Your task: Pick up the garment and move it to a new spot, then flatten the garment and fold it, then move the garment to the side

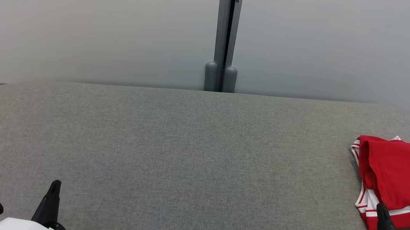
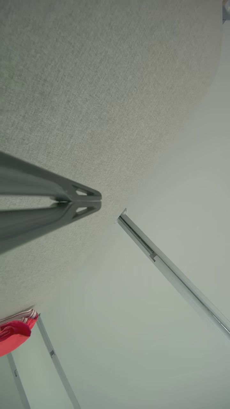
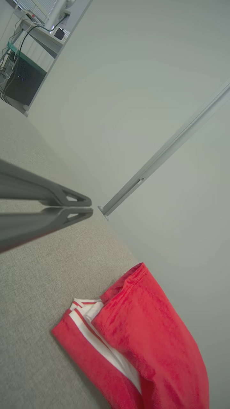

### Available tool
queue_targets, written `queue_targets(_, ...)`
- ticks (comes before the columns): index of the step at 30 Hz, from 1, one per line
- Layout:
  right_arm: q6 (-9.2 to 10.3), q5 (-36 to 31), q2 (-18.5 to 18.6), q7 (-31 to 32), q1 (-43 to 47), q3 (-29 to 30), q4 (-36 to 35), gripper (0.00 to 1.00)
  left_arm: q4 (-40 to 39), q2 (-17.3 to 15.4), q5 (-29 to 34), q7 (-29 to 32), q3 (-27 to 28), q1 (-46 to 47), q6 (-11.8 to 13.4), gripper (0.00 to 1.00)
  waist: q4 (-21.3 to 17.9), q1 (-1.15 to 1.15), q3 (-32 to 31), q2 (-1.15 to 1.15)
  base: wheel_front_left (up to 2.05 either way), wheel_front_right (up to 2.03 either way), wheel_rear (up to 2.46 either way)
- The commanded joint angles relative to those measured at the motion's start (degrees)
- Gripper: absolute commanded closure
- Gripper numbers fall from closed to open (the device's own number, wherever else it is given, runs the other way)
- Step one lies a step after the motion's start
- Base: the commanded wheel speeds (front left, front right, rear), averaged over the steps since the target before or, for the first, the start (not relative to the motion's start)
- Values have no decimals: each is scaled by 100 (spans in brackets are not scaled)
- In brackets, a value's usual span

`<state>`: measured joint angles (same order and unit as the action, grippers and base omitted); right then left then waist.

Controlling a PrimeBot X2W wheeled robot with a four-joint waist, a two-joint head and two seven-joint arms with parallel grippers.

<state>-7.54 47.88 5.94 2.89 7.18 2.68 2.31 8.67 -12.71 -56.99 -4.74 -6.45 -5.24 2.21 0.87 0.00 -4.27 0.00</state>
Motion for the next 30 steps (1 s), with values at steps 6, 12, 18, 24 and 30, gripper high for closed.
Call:
queue_targets(6, 4, 559, -6, 45, -263, 47, 80, 100, 13, 68, -436, 118, 191, 285, -134, 100, -6, 0, 33, 0, 0, 0, 0)
queue_targets(12, 3, 968, -26, 64, -377, 74, 187, 100, 62, 157, -761, 221, 302, 379, -224, 100, -12, 0, 64, 0, 0, 0, 0)
queue_targets(18, 2, 1350, -47, 96, -485, 102, 298, 100, 113, 239, -1066, 308, 405, 475, -306, 100, -18, 0, 95, 0, 0, 0, 0)
queue_targets(24, 3, 1714, -70, 121, -593, 128, 392, 100, 160, 322, -1359, 403, 506, 566, -390, 100, -25, 0, 126, 0, 0, 0, 0)
queue_targets(30, 3, 2054, -94, 142, -691, 150, 492, 100, 206, 393, -1633, 483, 599, 639, -458, 100, -31, 0, 157, 0, 0, 0, 0)
